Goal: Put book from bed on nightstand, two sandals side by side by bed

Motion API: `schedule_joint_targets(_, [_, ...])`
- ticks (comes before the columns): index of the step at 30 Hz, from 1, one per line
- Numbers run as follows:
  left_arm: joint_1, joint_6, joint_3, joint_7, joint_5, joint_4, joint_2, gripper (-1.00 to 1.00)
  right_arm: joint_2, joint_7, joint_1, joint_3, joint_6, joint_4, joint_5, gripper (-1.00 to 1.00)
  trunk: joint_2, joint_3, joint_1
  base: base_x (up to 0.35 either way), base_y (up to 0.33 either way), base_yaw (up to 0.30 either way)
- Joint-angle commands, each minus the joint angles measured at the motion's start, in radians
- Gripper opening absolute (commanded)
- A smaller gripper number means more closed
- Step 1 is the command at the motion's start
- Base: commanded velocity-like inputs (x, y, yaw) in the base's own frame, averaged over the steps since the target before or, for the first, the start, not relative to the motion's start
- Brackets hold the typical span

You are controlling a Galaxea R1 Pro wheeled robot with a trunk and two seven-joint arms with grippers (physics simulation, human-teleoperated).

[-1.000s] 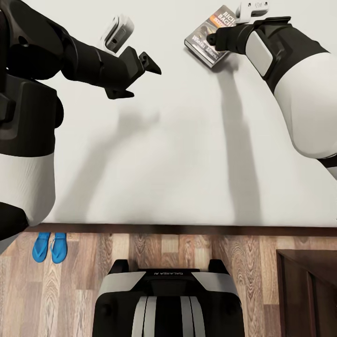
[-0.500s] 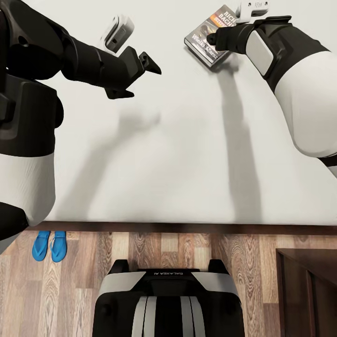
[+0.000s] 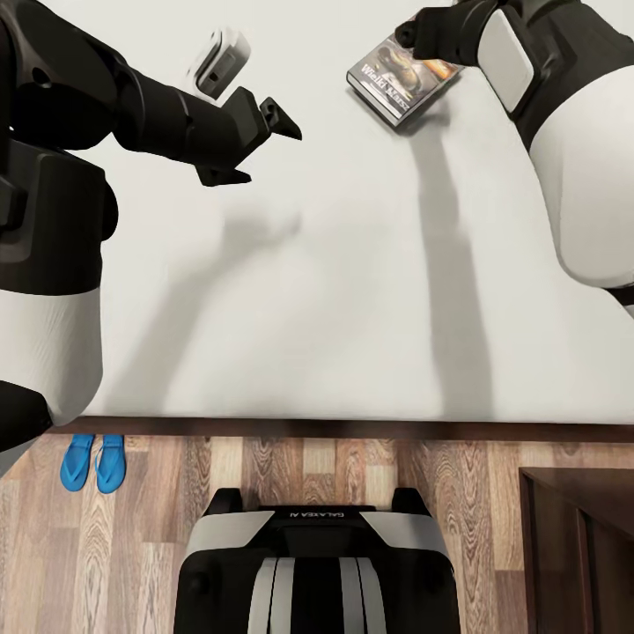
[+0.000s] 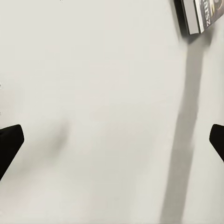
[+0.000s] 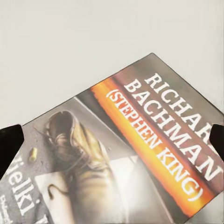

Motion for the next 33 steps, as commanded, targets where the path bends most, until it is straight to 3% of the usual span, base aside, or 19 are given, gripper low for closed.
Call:
schedule_joint_targets(1, [-0.001, 0.008, 0.0, 0.008, 0.005, 0.0, 0.001, 1.0, 0.001, 0.005, -0.001, -0.005, 0.02, -0.017, 0.008, 1.0, 0.0, 0.0, 0.0, 0.018, 0.0, 0.0])
schedule_joint_targets(10, [-0.001, 0.008, 0.0, 0.008, 0.005, -0.001, 0.002, 1.0, 0.001, 0.01, 0.0, -0.003, 0.085, -0.087, 0.009, 1.0, 0.0, 0.0, 0.0, 0.146, 0.0, 0.0])
schedule_joint_targets(21, [-0.001, 0.008, 0.0, 0.009, 0.004, 0.0, 0.002, 1.0, -0.001, 0.012, 0.007, 0.002, 0.093, -0.097, 0.012, 1.0, 0.0, 0.0, 0.0, 0.273, 0.0, 0.0])
schedule_joint_targets(33, [-0.001, 0.008, 0.0, 0.009, 0.006, 0.0, 0.002, 1.0, -0.003, 0.011, 0.014, 0.001, 0.089, -0.077, 0.013, 1.0, 0.0, 0.0, 0.0, 0.067, 0.0, 0.0])
